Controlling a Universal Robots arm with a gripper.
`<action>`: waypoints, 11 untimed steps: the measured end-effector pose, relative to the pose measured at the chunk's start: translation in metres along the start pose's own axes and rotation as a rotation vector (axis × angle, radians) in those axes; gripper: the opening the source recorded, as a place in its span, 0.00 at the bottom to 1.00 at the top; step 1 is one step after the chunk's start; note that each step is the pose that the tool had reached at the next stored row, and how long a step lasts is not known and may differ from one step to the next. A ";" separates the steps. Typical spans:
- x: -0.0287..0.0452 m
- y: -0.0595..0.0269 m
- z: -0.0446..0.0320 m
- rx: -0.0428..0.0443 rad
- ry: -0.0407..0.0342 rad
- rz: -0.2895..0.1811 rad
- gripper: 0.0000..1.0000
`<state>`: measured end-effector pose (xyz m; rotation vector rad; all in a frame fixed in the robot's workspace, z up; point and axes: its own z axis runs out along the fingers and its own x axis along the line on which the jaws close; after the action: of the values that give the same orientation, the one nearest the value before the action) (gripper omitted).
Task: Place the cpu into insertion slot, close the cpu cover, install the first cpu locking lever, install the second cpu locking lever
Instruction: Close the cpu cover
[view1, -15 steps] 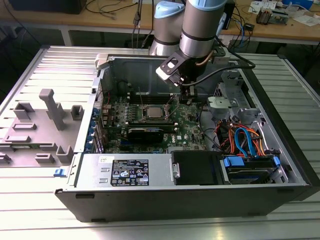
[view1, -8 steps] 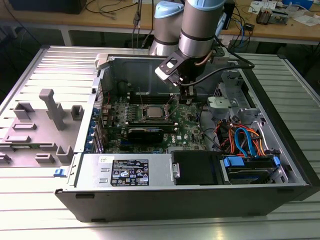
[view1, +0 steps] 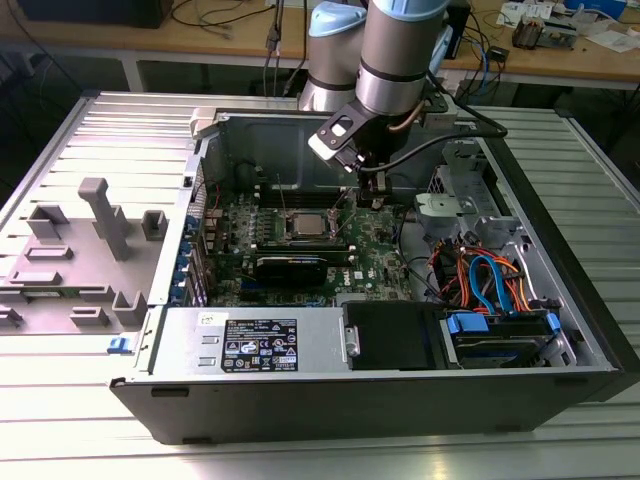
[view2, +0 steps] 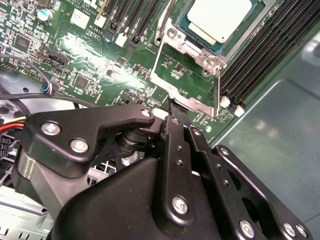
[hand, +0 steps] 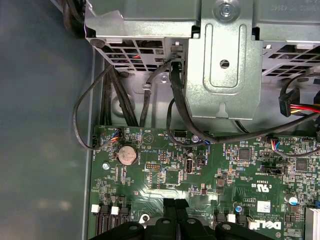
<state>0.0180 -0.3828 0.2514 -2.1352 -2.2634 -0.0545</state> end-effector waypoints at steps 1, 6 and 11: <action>0.0000 -0.0001 0.0000 0.0000 0.0000 0.000 0.11; 0.0001 -0.0015 0.0001 0.0000 -0.0001 0.000 0.11; 0.0002 -0.0043 0.0005 0.0000 -0.0001 0.000 0.11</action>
<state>0.0137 -0.3828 0.2509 -2.1352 -2.2634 -0.0544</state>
